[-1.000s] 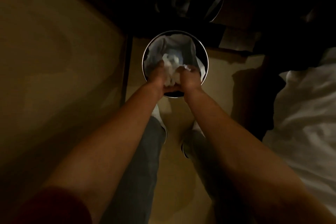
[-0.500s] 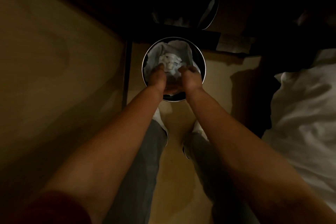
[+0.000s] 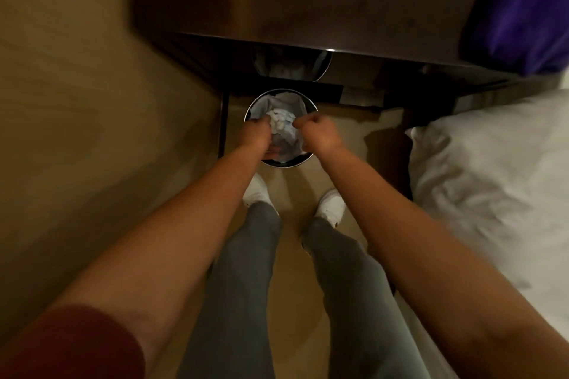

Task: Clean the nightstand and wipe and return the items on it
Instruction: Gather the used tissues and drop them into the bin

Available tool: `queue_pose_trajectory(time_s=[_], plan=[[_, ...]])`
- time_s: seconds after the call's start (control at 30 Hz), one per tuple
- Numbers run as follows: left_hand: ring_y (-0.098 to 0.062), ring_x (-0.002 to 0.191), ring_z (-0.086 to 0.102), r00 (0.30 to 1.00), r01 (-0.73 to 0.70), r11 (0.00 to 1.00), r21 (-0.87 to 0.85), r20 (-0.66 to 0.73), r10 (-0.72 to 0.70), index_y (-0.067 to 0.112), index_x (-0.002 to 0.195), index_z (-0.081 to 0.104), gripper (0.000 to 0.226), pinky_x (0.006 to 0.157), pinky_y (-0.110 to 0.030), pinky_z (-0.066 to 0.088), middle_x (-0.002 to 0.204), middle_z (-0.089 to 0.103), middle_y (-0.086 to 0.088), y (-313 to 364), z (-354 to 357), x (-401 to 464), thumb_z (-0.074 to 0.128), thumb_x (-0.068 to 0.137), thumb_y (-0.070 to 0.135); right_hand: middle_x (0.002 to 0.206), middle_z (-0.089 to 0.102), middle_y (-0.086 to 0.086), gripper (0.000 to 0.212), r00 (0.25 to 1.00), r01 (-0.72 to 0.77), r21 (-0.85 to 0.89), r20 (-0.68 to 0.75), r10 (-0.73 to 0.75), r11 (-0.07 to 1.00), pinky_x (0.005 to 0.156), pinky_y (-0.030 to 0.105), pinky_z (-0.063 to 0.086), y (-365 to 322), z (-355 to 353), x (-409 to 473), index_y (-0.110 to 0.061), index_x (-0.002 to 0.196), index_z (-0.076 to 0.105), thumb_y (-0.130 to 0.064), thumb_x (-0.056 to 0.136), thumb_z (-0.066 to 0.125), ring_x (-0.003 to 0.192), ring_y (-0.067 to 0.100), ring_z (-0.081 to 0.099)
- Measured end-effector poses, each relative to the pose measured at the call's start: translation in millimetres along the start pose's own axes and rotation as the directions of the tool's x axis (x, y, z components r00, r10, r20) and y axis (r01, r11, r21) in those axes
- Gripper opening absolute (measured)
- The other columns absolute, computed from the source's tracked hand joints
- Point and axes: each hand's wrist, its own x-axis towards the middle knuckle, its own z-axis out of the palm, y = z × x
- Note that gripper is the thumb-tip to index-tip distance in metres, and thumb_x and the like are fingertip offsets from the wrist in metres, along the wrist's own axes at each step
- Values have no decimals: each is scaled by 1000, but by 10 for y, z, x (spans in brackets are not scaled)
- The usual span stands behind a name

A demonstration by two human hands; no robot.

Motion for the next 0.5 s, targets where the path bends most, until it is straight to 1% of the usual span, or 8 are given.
queue_pose_trajectory(time_s=[0.07,0.13,0.17,0.23,0.27,0.33,0.37,0.5], plan=[[-25,62,64,995,-96,994,55,-13,97,4,126,61,34,41,-24,49,101,69,-17,122,-56,-282,45,102,23,113,69,15,24,999,32,-33,26,-31,999,101,55,54,-148,-208,-292,-6,114,68,-19,94,66,113,35,64],[-22,61,64,978,-204,976,74,-20,206,8,113,65,24,47,-25,51,92,68,-14,265,-102,-581,47,101,18,98,67,4,19,994,99,-49,45,-97,994,100,54,55,-306,-421,-605,-9,110,66,-19,94,69,104,27,65],[-20,62,64,964,-264,962,74,-22,266,13,105,65,19,50,-25,51,92,67,-12,346,-117,-741,48,102,17,100,67,1,20,988,148,-51,55,-145,988,100,54,55,-377,-528,-752,-12,112,65,-20,94,70,103,24,65],[-18,67,65,916,-398,913,96,-25,401,23,96,67,19,56,-26,51,95,68,-8,521,-155,-1075,49,102,20,121,68,3,33,965,261,-92,63,-256,961,100,50,56,-527,-767,-1047,-17,126,63,-25,95,69,111,23,65],[-18,70,66,882,-466,876,125,-17,472,29,94,68,21,60,-28,51,96,69,-5,621,-182,-1240,49,102,24,129,66,2,39,948,318,-133,62,-313,939,96,44,57,-610,-897,-1185,-20,132,61,-29,95,69,113,20,65],[-20,81,68,805,-580,787,209,-2,593,35,98,70,22,70,-32,52,100,70,1,833,-261,-1537,49,102,30,128,66,-3,47,908,417,-196,55,-415,888,84,25,54,-787,-1156,-1427,-29,138,58,-37,94,70,106,12,67],[-21,89,68,762,-626,738,253,-2,647,36,103,71,23,74,-33,52,105,69,3,944,-313,-1659,49,102,33,125,66,-5,49,889,455,-204,50,-455,867,82,21,50,-880,-1279,-1529,-33,139,57,-40,93,71,107,11,67],[-16,99,65,591,-748,572,338,-54,805,34,122,69,28,87,-38,56,113,60,5,1425,-468,-1997,53,101,41,140,57,-5,56,821,562,-229,37,-570,795,96,29,47,-1274,-1677,-1792,-41,145,49,-49,94,69,122,12,56]])
